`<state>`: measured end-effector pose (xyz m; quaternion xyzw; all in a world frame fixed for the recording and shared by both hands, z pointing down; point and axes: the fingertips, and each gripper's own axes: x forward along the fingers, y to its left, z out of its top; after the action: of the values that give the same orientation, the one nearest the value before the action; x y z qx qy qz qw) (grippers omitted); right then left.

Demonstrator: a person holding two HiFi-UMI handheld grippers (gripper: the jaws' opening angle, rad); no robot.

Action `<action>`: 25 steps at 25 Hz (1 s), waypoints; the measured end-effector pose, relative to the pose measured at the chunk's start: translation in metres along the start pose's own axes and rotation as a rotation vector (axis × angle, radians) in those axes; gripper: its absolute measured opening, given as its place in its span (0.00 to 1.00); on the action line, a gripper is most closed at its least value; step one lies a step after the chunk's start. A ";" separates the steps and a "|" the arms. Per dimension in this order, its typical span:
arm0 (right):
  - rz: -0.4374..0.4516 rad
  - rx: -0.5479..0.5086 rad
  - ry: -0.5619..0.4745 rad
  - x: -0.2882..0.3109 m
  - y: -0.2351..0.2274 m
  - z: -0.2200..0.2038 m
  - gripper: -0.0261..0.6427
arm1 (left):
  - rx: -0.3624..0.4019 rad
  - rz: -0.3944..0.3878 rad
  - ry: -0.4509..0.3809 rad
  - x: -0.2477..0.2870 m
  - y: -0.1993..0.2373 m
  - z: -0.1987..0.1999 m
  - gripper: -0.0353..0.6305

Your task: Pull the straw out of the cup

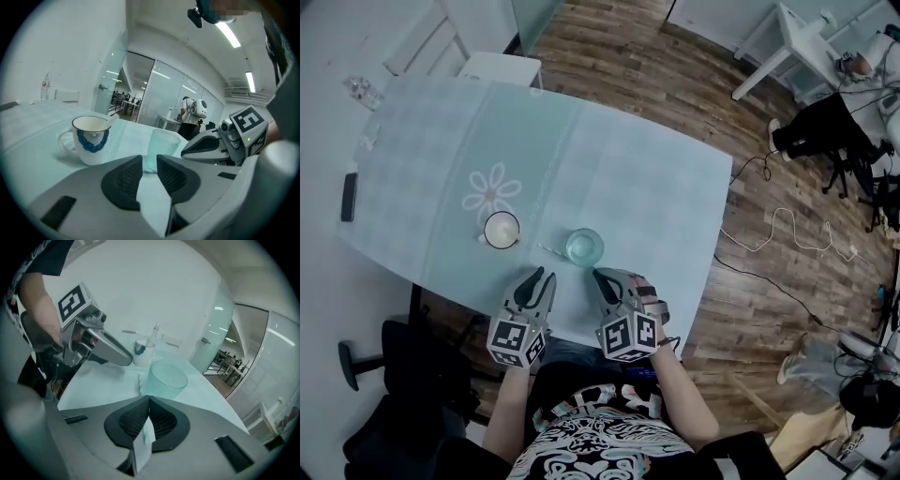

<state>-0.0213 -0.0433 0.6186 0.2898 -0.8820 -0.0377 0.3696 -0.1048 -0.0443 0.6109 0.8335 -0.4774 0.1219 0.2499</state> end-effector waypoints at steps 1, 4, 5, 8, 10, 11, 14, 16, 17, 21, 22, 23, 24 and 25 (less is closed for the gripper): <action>-0.007 0.026 -0.029 -0.003 0.001 0.008 0.08 | 0.013 -0.003 -0.007 -0.002 -0.003 0.003 0.21; -0.030 0.119 -0.118 -0.016 0.003 0.028 0.08 | 0.055 -0.010 -0.027 -0.010 -0.012 0.010 0.21; -0.038 0.161 -0.149 -0.023 0.002 0.032 0.08 | 0.071 -0.007 -0.036 -0.014 -0.015 0.013 0.21; -0.067 0.321 -0.252 -0.052 -0.005 0.038 0.07 | 0.120 0.008 -0.074 -0.027 -0.030 0.025 0.17; -0.096 0.404 -0.315 -0.069 -0.010 0.045 0.07 | 0.163 0.026 -0.099 -0.041 -0.037 0.036 0.12; -0.109 0.430 -0.343 -0.076 -0.010 0.050 0.07 | 0.185 0.037 -0.114 -0.049 -0.040 0.042 0.09; -0.158 0.446 -0.411 -0.092 -0.017 0.065 0.07 | 0.226 0.060 -0.167 -0.061 -0.046 0.059 0.09; -0.183 0.428 -0.446 -0.101 -0.020 0.079 0.07 | 0.225 0.069 -0.194 -0.066 -0.045 0.070 0.09; -0.189 0.423 -0.459 -0.105 -0.019 0.085 0.07 | 0.223 0.074 -0.205 -0.069 -0.045 0.074 0.09; -0.218 0.432 -0.491 -0.120 -0.020 0.094 0.07 | 0.252 0.080 -0.248 -0.078 -0.049 0.089 0.09; -0.228 0.436 -0.492 -0.122 -0.021 0.094 0.07 | 0.269 0.078 -0.259 -0.080 -0.051 0.092 0.09; -0.237 0.440 -0.492 -0.124 -0.020 0.094 0.07 | 0.286 0.076 -0.270 -0.084 -0.053 0.094 0.09; -0.246 0.443 -0.493 -0.127 -0.018 0.095 0.07 | 0.297 0.074 -0.284 -0.089 -0.055 0.096 0.09; -0.255 0.446 -0.495 -0.129 -0.015 0.096 0.07 | 0.301 0.072 -0.299 -0.096 -0.056 0.098 0.09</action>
<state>-0.0063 -0.0002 0.4636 0.4531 -0.8882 0.0409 0.0647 -0.1096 -0.0026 0.4694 0.8527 -0.5149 0.0758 0.0443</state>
